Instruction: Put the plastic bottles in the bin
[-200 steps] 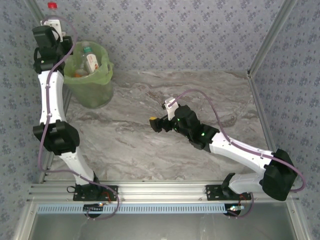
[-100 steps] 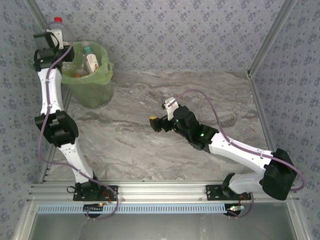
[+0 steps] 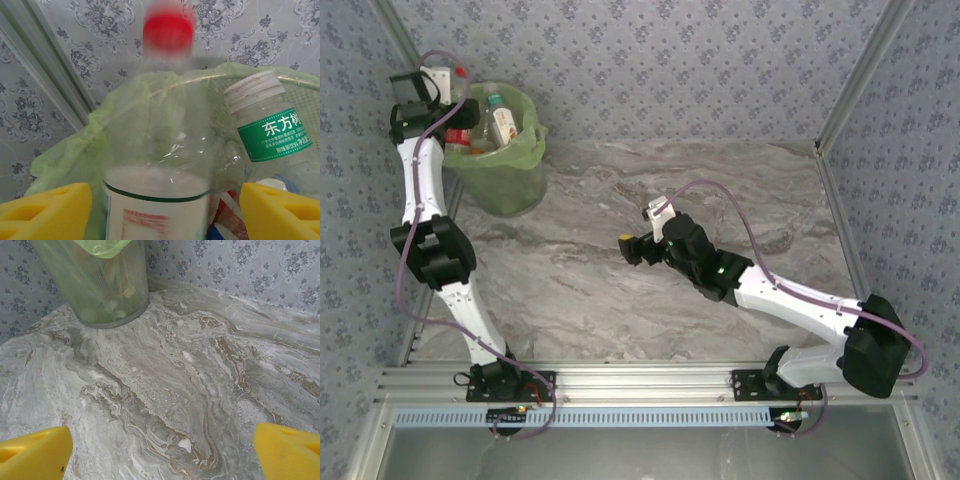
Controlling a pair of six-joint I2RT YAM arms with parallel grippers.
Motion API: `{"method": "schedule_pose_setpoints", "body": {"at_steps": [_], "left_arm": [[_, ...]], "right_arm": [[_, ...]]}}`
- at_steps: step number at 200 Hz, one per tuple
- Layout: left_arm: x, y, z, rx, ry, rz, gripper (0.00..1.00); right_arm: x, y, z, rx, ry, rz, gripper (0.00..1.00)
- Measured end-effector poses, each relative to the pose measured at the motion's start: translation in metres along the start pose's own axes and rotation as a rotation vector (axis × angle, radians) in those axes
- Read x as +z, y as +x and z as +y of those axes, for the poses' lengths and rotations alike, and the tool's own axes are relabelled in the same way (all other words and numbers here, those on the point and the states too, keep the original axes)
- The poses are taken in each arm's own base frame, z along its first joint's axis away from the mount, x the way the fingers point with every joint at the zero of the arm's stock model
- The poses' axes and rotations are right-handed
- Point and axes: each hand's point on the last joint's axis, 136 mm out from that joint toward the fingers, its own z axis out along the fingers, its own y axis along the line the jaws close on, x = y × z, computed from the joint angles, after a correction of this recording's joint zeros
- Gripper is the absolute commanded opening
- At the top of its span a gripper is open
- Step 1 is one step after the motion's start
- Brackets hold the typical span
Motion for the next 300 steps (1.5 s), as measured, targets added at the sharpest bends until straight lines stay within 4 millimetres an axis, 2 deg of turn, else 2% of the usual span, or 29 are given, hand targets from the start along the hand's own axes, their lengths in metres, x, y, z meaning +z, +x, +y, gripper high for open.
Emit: {"method": "schedule_pose_setpoints", "body": {"at_steps": [69, 97, 109, 171, 211, 234, 248, 264, 281, 300], "left_arm": [[-0.002, -0.004, -0.008, -0.015, 0.049, -0.015, 0.86], [-0.012, -0.013, -0.011, -0.034, 0.058, -0.034, 0.94], [-0.02, -0.019, -0.013, -0.049, 0.063, -0.048, 0.99], [-0.071, -0.069, -0.031, -0.148, 0.146, -0.181, 0.99], [-0.111, -0.096, -0.046, -0.191, 0.199, -0.255, 0.99], [-0.133, -0.103, -0.065, -0.189, 0.224, -0.28, 0.99], [-0.145, -0.102, -0.082, -0.18, 0.24, -0.29, 0.99], [-0.157, -0.091, -0.101, -0.173, 0.252, -0.302, 0.99], [-0.165, -0.07, -0.115, -0.186, 0.259, -0.307, 0.99], [-0.168, -0.04, -0.117, -0.219, 0.233, -0.305, 0.99]], "right_arm": [[0.001, 0.005, 0.005, -0.01, -0.006, 0.013, 0.95], [0.0, 0.006, 0.007, -0.013, -0.006, 0.015, 0.95], [0.0, 0.005, 0.007, -0.013, -0.006, 0.014, 0.95], [-0.018, -0.006, -0.004, 0.001, 0.03, -0.043, 0.96], [-0.029, -0.013, -0.021, 0.014, 0.08, -0.078, 0.96], [-0.037, -0.015, -0.037, 0.024, 0.118, -0.094, 0.96], [-0.042, -0.015, -0.049, 0.034, 0.145, -0.1, 0.96], [-0.048, -0.016, -0.065, 0.048, 0.181, -0.105, 0.96], [-0.054, -0.018, -0.083, 0.064, 0.224, -0.111, 0.97], [-0.06, -0.017, -0.105, 0.083, 0.281, -0.111, 0.97]]}}
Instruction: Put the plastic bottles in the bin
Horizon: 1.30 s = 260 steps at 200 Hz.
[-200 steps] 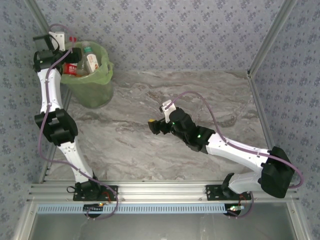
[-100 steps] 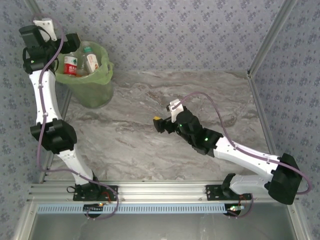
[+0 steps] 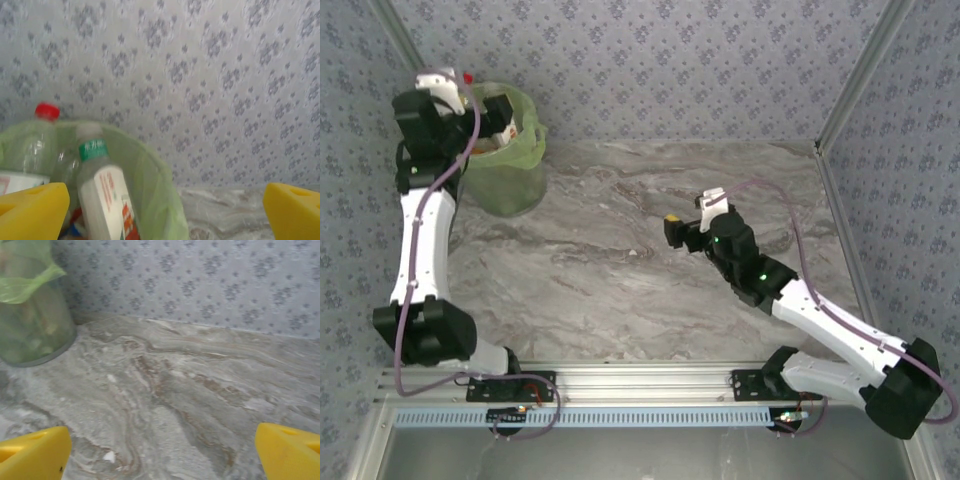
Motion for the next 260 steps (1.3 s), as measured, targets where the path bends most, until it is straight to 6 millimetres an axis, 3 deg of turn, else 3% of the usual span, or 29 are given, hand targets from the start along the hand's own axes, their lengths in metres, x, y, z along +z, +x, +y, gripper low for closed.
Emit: {"method": "schedule_pose_setpoints", "body": {"at_steps": [49, 106, 171, 190, 211, 260], "left_arm": [[-0.026, 0.077, 0.021, -0.09, -0.097, 0.035, 0.99], [-0.07, 0.139, 0.042, -0.102, -0.244, 0.049, 0.99], [-0.076, 0.272, 0.079, -0.1, -0.361, 0.23, 0.99], [-0.076, 0.309, 0.086, -0.084, -0.368, 0.279, 0.99], [-0.068, 0.334, 0.088, -0.058, -0.342, 0.323, 0.99], [-0.045, 0.341, 0.089, 0.011, -0.305, 0.283, 0.99]], "right_arm": [[-0.002, 0.012, -0.066, 0.039, 0.17, 0.031, 0.99], [-0.01, 0.029, -0.151, 0.109, 0.404, 0.065, 0.99], [-0.022, 0.085, -0.229, 0.219, 0.603, 0.114, 0.99], [-0.023, 0.096, -0.242, 0.248, 0.627, 0.119, 0.99], [-0.021, 0.108, -0.248, 0.27, 0.629, 0.134, 0.99], [-0.009, 0.121, -0.251, 0.269, 0.6, 0.162, 0.99]]}}
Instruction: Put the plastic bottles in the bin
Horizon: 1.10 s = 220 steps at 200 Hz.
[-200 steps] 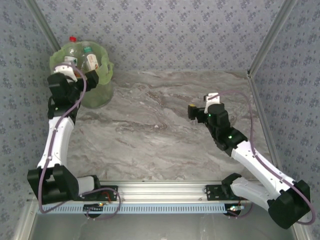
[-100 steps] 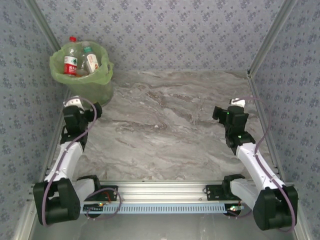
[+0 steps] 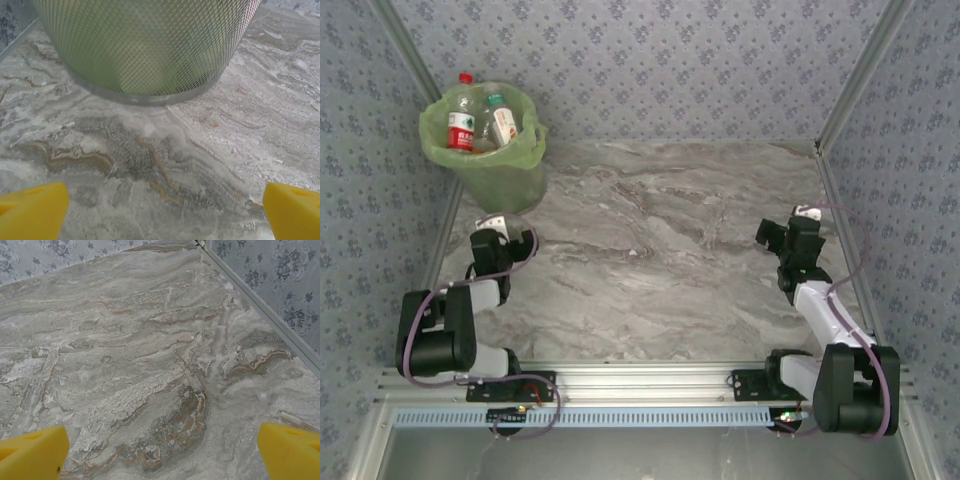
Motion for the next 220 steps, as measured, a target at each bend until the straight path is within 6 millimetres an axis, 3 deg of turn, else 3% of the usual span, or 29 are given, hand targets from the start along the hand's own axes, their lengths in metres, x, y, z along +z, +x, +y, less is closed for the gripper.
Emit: {"method": "schedule_pose_setpoints", "body": {"at_steps": [16, 41, 70, 118, 149, 188, 220], "left_arm": [[0.004, -0.003, -0.001, 0.008, 0.007, -0.043, 0.99], [0.01, 0.01, -0.002, 0.034, -0.026, -0.026, 0.99], [0.01, 0.008, -0.011, 0.078, -0.084, -0.045, 0.99], [0.008, 0.003, 0.003, 0.076, -0.173, -0.063, 0.99], [0.008, 0.003, 0.005, 0.076, -0.185, -0.065, 0.99], [0.008, 0.003, 0.005, 0.076, -0.186, -0.065, 0.99], [0.008, 0.003, 0.006, 0.076, -0.188, -0.066, 0.99]], "right_arm": [[0.003, 0.002, 0.0, -0.01, -0.005, 0.0, 0.99], [0.006, 0.005, -0.002, -0.033, -0.013, -0.036, 0.99], [0.012, 0.023, -0.011, -0.033, -0.013, -0.043, 0.99], [0.035, 0.036, -0.005, -0.054, -0.042, -0.049, 0.99], [0.041, 0.034, 0.012, -0.107, -0.097, -0.112, 0.99], [0.045, 0.064, 0.033, -0.212, -0.132, -0.096, 0.98], [0.054, 0.039, 0.029, -0.196, -0.077, -0.133, 0.99]]}}
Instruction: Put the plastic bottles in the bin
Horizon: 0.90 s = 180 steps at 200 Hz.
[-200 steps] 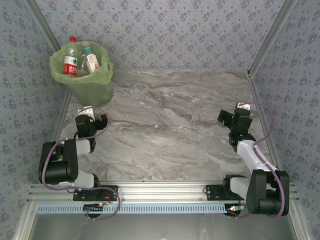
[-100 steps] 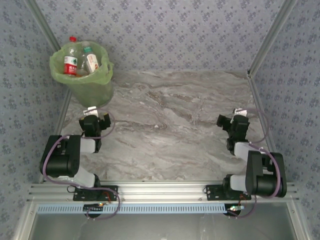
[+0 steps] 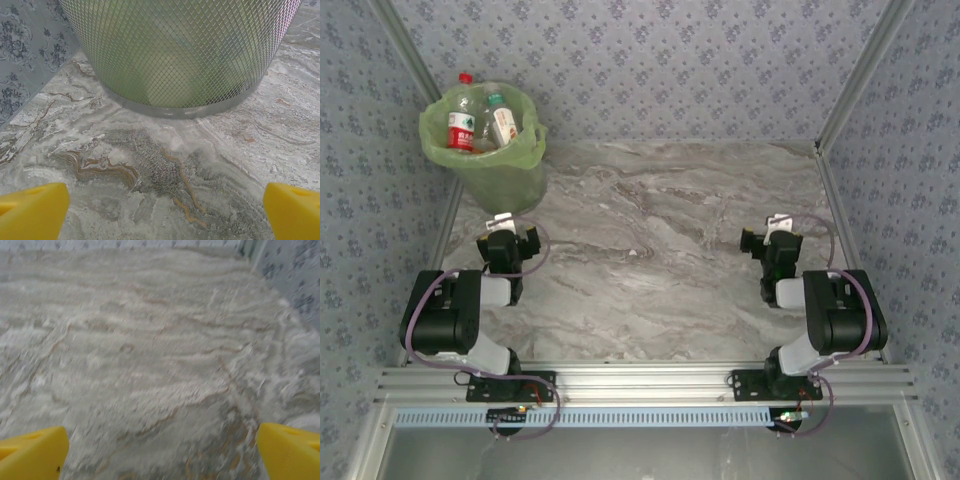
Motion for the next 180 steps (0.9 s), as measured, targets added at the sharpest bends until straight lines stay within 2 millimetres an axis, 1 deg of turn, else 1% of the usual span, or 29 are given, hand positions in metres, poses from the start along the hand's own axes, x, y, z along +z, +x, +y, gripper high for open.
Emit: {"method": "schedule_pose_setpoints", "body": {"at_steps": [10, 37, 58, 79, 98, 132, 180], "left_arm": [[0.0, 0.0, 0.0, 0.0, 0.0, 0.0, 0.99], [0.0, 0.0, 0.0, 0.0, 0.0, 0.0, 0.99], [0.0, 0.0, 0.0, 0.0, 0.0, 0.0, 0.99], [0.0, 0.0, 0.0, 0.0, 0.0, 0.0, 0.99], [0.0, 0.0, 0.0, 0.0, 0.0, 0.0, 0.99], [0.0, 0.0, 0.0, 0.0, 0.0, 0.0, 0.99], [0.0, 0.0, 0.0, 0.0, 0.0, 0.0, 0.99]], "right_arm": [[0.001, -0.004, -0.002, 0.003, 0.01, -0.008, 0.99], [0.001, -0.002, -0.004, 0.002, 0.016, 0.0, 0.99], [0.003, 0.0, 0.006, -0.008, -0.072, 0.018, 0.99], [0.004, 0.0, 0.008, -0.006, -0.118, 0.022, 0.99], [0.003, 0.002, 0.014, -0.011, -0.15, 0.03, 0.99], [0.002, 0.004, 0.019, -0.016, -0.176, 0.037, 0.99], [0.002, 0.005, 0.02, -0.016, -0.182, 0.043, 0.99]]}}
